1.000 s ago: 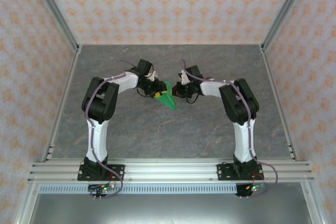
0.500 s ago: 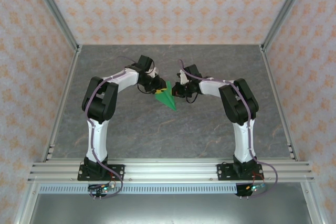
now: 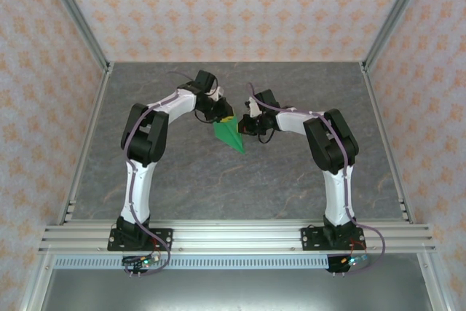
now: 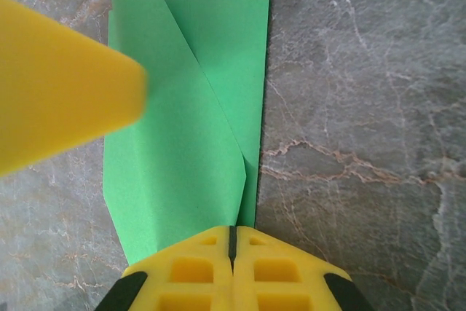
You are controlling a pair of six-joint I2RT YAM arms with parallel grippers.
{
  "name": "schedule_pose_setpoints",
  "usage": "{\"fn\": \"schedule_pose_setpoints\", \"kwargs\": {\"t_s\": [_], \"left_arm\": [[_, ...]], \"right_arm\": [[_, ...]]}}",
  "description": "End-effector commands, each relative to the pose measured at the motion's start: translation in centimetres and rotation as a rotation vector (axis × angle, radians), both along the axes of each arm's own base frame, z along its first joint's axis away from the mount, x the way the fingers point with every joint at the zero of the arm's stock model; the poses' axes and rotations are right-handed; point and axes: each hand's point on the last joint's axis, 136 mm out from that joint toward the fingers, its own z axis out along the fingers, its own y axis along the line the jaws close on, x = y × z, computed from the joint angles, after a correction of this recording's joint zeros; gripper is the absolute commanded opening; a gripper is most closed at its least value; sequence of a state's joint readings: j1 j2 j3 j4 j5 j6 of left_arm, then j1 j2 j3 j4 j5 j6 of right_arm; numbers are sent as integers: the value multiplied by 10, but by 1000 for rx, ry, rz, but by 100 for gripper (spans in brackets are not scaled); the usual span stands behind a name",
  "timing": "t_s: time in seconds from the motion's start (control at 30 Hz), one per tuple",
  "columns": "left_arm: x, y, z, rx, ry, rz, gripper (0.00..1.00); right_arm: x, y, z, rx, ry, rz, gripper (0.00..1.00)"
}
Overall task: Fold a paper plane with a square sheet of paper (fold left side to right side)
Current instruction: Fourth fold the wing at the center of the table.
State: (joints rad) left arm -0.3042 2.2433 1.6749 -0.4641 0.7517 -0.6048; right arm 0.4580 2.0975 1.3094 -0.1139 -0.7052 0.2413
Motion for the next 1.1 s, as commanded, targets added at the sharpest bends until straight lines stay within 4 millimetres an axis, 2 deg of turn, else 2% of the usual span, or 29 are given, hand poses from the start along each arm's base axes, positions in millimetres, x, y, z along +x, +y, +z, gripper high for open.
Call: {"fn": "schedule_pose_setpoints", "kwargs": {"t_s": [0.0, 0.43, 0.6, 0.77, 0.83, 0.93, 1.07], "left_arm": [[-3, -1, -6, 13, 24, -19, 16], [-24, 19, -48, 123, 94, -15, 16], [-37, 26, -63, 153, 122, -15, 16], [-44, 29, -71, 161, 135, -12, 15], [-44, 29, -72, 163, 136, -12, 15], [-44, 29, -70, 163, 132, -15, 15], [-44, 30, -69, 166, 127, -16, 15]], "right_arm": [[-17, -17, -34, -123, 84, -6, 1], [-16, -15, -28, -122, 75, -3, 2], [-3, -9, 6, -93, 13, -3, 7], [6, -13, 50, -104, -70, -20, 21], [3, -16, 59, -107, -82, -26, 26], [-11, -14, 68, -77, -69, -10, 27], [-42, 12, 70, 21, 10, 78, 24]]}}
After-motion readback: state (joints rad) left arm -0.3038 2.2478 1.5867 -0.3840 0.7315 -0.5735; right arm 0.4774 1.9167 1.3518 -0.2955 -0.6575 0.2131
